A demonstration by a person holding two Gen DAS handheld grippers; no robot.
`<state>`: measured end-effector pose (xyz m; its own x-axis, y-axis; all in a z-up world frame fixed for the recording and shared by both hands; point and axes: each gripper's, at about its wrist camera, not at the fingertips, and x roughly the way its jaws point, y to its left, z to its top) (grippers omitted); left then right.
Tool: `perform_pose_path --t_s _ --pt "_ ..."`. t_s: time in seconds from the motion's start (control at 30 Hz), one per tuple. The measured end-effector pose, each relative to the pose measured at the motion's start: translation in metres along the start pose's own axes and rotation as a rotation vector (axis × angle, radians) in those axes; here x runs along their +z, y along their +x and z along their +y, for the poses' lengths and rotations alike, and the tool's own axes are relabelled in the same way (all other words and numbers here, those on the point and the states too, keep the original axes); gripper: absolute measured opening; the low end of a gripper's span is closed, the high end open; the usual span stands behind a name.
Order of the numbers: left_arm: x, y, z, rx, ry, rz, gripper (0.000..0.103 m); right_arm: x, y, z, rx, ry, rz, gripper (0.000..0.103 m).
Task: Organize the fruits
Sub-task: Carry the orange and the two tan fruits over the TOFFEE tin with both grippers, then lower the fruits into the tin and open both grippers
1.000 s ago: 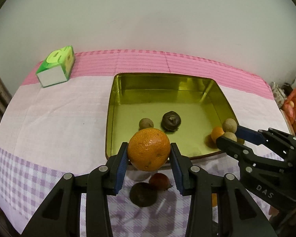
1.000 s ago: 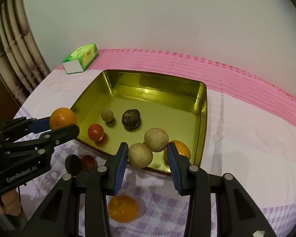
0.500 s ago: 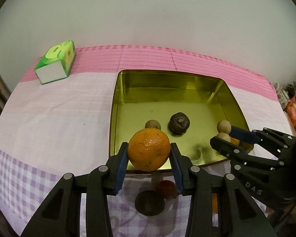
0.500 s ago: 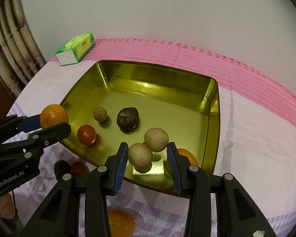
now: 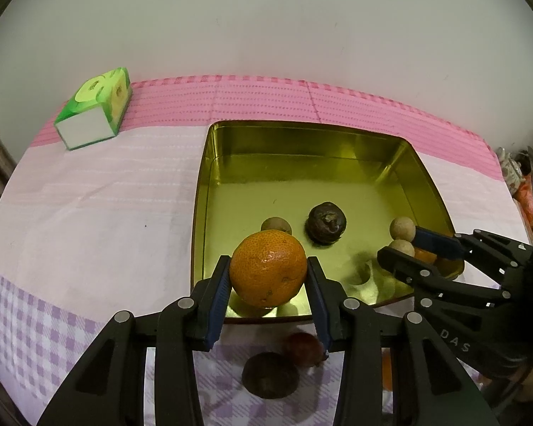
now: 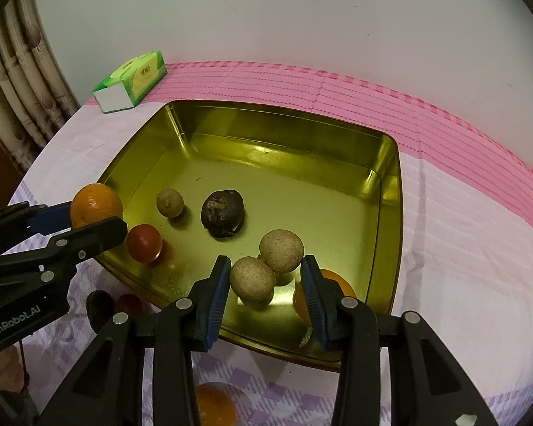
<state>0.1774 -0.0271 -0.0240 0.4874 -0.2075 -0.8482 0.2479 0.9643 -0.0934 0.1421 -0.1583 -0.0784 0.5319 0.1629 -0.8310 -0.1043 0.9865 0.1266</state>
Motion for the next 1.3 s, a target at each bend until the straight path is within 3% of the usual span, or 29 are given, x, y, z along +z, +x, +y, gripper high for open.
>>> perform_pose_path --t_s 1.3 --pt "0.01 0.026 -0.012 0.039 0.066 0.017 0.042 -0.014 -0.02 -0.016 0.017 0.07 -0.042 0.043"
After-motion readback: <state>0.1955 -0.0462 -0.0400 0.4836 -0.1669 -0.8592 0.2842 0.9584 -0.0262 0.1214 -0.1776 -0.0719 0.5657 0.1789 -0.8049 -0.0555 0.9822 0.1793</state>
